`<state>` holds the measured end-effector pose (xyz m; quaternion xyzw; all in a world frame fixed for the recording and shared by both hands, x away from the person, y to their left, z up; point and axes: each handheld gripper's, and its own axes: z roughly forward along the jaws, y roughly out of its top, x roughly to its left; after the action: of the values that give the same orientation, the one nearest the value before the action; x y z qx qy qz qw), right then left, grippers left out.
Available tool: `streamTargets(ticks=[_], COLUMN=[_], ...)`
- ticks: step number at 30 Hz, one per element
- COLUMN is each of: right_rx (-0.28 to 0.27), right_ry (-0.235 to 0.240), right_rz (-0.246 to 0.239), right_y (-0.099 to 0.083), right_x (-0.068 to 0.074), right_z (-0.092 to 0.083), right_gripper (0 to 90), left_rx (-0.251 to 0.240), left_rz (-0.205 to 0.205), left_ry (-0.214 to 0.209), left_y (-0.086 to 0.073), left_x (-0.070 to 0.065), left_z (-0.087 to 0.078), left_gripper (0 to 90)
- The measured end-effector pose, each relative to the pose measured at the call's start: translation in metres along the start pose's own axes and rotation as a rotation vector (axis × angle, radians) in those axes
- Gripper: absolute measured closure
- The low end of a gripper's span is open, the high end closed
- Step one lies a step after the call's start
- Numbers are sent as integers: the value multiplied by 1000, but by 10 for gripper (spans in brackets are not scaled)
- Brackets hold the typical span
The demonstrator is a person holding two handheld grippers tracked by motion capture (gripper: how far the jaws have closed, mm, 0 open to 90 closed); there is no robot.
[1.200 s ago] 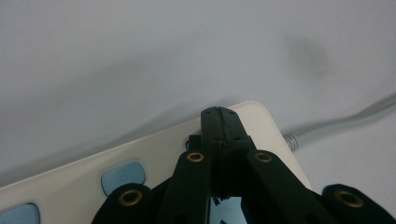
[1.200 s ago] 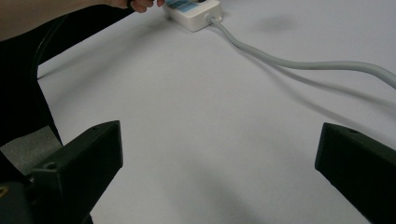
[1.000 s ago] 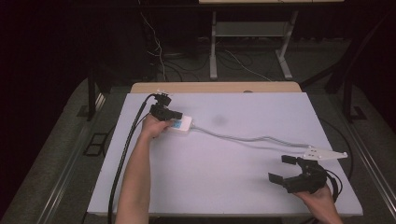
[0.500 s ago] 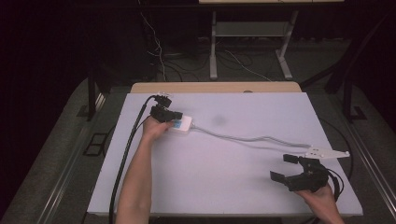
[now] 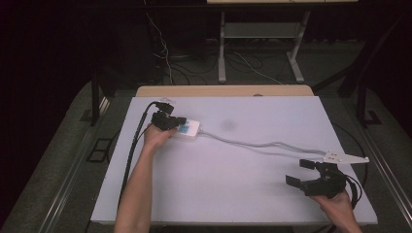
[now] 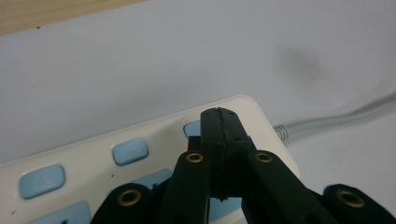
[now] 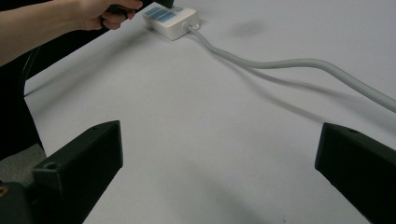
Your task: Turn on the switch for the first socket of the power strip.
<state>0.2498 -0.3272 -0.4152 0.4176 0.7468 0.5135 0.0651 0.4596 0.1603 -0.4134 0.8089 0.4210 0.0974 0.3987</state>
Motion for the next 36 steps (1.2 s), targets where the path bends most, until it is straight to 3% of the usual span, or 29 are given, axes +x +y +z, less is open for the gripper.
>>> streamTargets(ticks=[6,9,13,25,28,32,36], right_rx=[3,6,10,9,10,11,10], right_ry=[5,12,18,28,31,34,38], right_rz=[-1,-7,-7,-5,-5,-7,-7], right_y=[0,1,1,0,0,1,1], right_x=[2,3,5,6,7,8,9], right_z=[1,2,3,4,4,5,5], right_gripper=[5,4,5,4,4,4,4], left_rx=[-39,-55,-66,-124,-139,-139,-175], left_rz=[-6,14,17,-22,-29,-35,-34], left_ry=[-6,15,10,1,-3,-12,-24], left_y=[0,-2,-8,-26,-29,-32,-38], left_x=[-3,-9,-13,-22,-25,-31,-39], left_z=[-14,-24,-32,-58,-62,-69,-78], left_gripper=[893,893,892,844,801,581,379])
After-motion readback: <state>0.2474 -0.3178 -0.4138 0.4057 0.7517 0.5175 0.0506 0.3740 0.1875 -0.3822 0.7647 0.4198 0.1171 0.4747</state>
